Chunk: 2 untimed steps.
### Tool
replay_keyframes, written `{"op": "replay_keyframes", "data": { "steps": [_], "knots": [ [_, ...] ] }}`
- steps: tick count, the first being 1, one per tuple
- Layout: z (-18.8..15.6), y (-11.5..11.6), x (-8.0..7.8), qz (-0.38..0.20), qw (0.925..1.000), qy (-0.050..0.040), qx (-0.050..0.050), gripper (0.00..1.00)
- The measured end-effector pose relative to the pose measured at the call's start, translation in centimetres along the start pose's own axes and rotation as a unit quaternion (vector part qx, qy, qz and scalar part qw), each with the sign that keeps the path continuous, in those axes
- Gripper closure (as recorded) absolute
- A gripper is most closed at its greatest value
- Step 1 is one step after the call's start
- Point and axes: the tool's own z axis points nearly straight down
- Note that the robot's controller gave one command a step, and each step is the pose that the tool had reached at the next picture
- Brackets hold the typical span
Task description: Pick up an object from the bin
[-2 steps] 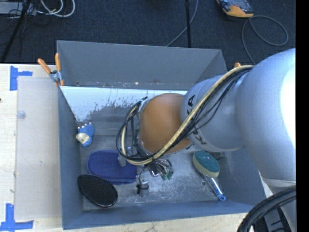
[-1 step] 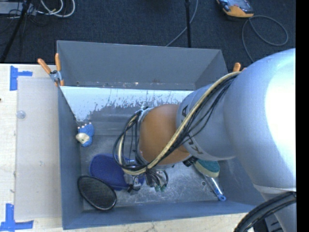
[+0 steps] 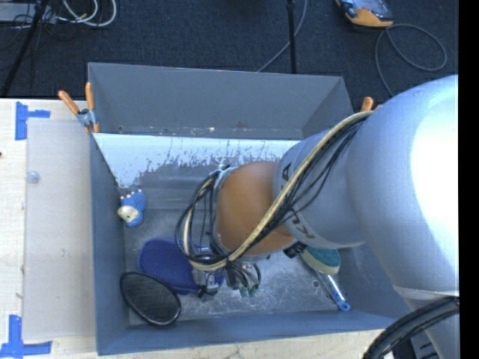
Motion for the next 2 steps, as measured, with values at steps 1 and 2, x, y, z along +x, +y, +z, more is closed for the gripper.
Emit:
{"op": "replay_keyframes", "data": {
  "steps": [1,2],
  "knots": [
    [-0.4,0.0,0.1,0.0,1.0,0.0014,0.0,1.0],
    [-2.1,0.0,0.3,0.0,1.0,0.0058,0.001,1.0]
  ]
}}
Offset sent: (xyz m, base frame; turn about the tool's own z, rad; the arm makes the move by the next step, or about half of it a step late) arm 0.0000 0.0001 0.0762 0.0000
